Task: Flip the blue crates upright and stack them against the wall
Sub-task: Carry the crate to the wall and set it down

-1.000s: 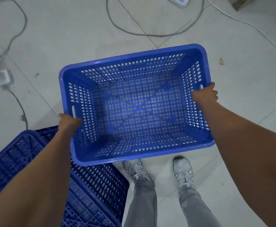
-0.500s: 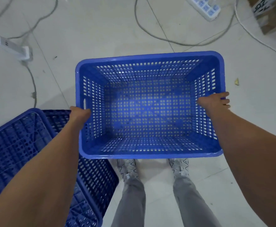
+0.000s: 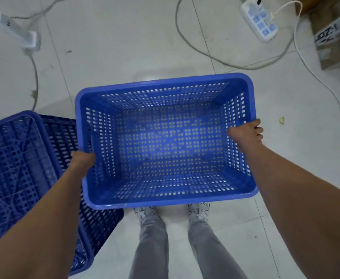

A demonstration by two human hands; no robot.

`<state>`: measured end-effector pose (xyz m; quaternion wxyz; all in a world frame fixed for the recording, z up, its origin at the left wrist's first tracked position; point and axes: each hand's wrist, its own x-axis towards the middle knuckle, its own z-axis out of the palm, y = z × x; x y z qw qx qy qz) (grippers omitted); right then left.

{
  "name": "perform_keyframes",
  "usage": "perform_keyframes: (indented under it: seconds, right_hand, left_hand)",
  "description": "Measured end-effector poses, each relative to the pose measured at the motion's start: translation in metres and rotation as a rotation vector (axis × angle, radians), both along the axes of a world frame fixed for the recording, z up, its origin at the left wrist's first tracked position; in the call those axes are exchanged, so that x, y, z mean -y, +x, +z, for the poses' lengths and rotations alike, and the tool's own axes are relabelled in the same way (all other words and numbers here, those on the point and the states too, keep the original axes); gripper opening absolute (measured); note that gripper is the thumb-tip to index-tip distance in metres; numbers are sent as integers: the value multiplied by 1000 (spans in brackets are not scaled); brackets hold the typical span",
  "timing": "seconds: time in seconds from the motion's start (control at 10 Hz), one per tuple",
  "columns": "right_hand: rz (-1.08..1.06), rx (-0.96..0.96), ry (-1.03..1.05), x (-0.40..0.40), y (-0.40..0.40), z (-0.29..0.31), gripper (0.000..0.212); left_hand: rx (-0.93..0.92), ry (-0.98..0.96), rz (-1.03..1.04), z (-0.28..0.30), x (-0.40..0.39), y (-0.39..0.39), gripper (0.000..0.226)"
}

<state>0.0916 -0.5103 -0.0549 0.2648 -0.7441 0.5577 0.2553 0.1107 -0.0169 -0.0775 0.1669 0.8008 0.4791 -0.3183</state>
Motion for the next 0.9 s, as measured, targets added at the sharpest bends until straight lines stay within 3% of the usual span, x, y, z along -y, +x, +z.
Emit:
perform_keyframes:
  seconds: [0.2, 0.4, 0.7, 0.9]
  right_hand:
    - [180, 97, 13, 14, 27, 11, 87]
    - [172, 95, 78, 43, 34, 2, 56]
    - [71, 128, 3, 25, 34, 2, 55]
    - [59, 151, -43, 23, 31, 6, 45]
  left_hand:
    - [-75, -80, 56, 21, 29, -38, 72]
    - [103, -107, 157, 15, 17, -38, 54]
    - [222, -188, 355, -7, 3, -28, 23]
    - [227, -248, 378, -7, 1, -27, 11]
